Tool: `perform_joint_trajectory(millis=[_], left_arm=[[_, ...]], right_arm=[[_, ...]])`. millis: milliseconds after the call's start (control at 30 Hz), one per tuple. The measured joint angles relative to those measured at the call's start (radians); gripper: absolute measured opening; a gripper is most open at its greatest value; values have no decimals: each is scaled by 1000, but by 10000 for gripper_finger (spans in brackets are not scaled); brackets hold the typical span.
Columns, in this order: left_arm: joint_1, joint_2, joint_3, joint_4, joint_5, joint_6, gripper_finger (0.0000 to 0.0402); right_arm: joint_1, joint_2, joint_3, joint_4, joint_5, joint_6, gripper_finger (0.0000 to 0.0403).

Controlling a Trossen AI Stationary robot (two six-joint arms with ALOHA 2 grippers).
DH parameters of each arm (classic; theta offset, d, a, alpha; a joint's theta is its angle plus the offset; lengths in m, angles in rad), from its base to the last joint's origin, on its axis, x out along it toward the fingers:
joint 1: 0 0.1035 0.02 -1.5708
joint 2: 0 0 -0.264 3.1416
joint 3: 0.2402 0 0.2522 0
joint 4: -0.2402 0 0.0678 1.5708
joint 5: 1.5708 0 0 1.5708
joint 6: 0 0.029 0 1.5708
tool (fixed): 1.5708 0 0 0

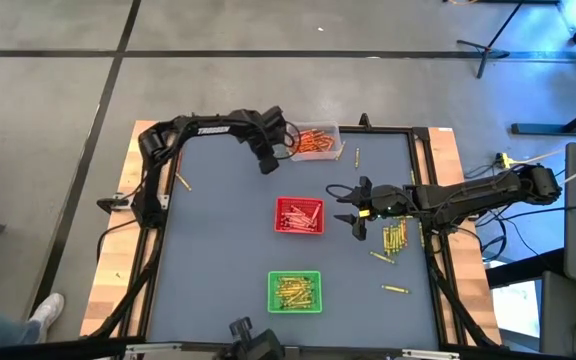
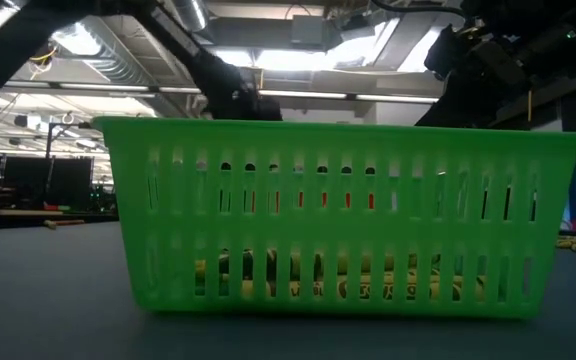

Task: Sort crayons
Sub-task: Put the green crayon into the green bin

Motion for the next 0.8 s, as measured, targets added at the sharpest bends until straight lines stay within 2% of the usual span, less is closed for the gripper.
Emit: perform_joint_trajectory(millis=[167, 333, 567, 800], left_arm=[[-60, -101, 2, -56, -34, -4, 14], [-165, -200, 3, -90, -32, -51, 14], [-365, -296, 4, -96, -26, -126, 14], [-604, -316, 4, -95, -16, -230, 14]], right_arm=[[0, 0, 0, -1, 0, 0, 243], [0, 0, 0, 0, 0, -7, 243], [0, 0, 0, 0, 0, -7, 243], [0, 0, 0, 3, 0, -13, 243]])
